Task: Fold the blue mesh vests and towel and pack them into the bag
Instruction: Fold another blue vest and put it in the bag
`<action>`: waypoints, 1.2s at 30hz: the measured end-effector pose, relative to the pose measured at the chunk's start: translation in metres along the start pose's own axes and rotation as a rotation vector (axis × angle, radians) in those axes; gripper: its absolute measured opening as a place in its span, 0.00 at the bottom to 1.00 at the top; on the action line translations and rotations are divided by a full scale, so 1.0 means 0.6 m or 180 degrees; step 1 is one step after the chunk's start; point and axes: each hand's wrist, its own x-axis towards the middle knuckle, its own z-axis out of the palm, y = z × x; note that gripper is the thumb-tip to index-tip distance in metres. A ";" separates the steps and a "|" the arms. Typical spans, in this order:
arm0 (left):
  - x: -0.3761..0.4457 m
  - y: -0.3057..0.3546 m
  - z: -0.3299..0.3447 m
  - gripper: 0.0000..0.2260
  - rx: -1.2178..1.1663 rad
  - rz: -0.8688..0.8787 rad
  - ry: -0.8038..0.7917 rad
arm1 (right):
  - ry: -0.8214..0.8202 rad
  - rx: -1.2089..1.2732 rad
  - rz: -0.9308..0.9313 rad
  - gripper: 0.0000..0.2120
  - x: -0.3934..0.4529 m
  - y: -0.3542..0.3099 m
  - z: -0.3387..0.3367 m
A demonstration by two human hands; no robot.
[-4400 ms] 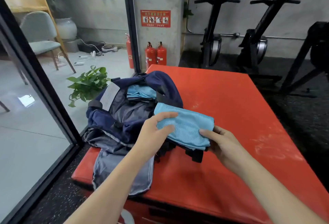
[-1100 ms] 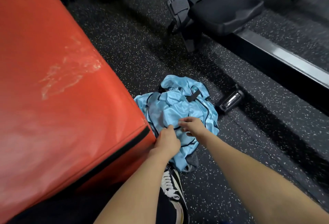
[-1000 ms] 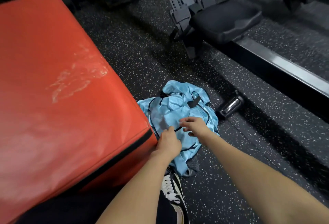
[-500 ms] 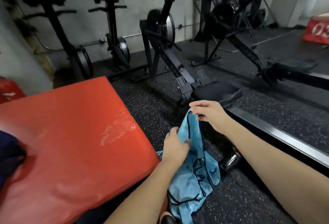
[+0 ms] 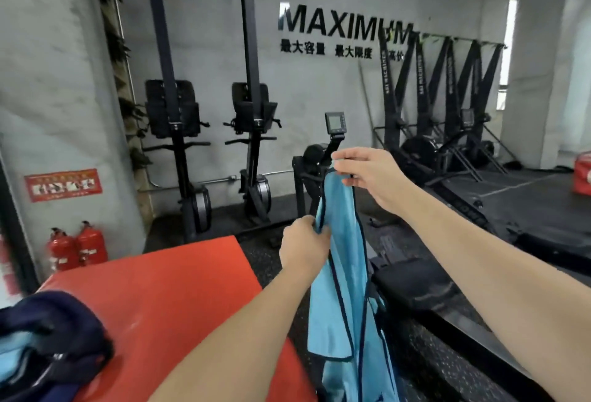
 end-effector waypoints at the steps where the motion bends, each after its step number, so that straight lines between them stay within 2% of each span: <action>1: 0.014 0.004 -0.024 0.11 -0.0117 0.0012 0.0103 | 0.0018 -0.0037 -0.0101 0.07 0.012 -0.020 0.005; 4: 0.068 0.013 -0.113 0.08 -0.0309 0.0008 0.0398 | 0.0079 -0.0285 -0.0398 0.06 0.039 -0.075 0.023; 6: 0.107 0.030 -0.185 0.08 -0.0196 0.0220 0.0665 | 0.0153 -0.0420 -0.0558 0.07 0.052 -0.109 0.039; 10: 0.152 0.088 -0.341 0.04 0.0716 0.0908 0.1141 | 0.0211 -0.0490 -0.0915 0.11 0.079 -0.173 0.080; 14: 0.175 0.112 -0.465 0.08 0.1654 0.1498 0.1179 | 0.0171 -0.0544 -0.1168 0.18 0.109 -0.217 0.133; 17: 0.179 0.096 -0.535 0.13 0.2172 0.1438 0.1423 | 0.0088 -0.0419 -0.1222 0.22 0.123 -0.237 0.167; 20: 0.175 0.061 -0.590 0.14 0.2022 0.1066 0.1459 | -0.0015 -0.0448 -0.1185 0.23 0.132 -0.234 0.196; 23: 0.165 0.015 -0.629 0.14 0.1915 0.0790 0.1300 | -0.0133 -0.0473 -0.1026 0.21 0.133 -0.208 0.230; 28: 0.131 -0.102 -0.652 0.10 0.1892 0.0448 0.1084 | -0.0367 -0.0760 -0.0743 0.15 0.109 -0.111 0.282; 31: 0.085 -0.194 -0.631 0.10 0.1890 0.0270 0.0739 | -0.0642 -0.1150 -0.0444 0.08 0.080 -0.010 0.306; 36: -0.045 -0.383 -0.543 0.14 0.1676 -0.0160 -0.0007 | -0.1432 -0.1710 0.0257 0.07 -0.025 0.195 0.331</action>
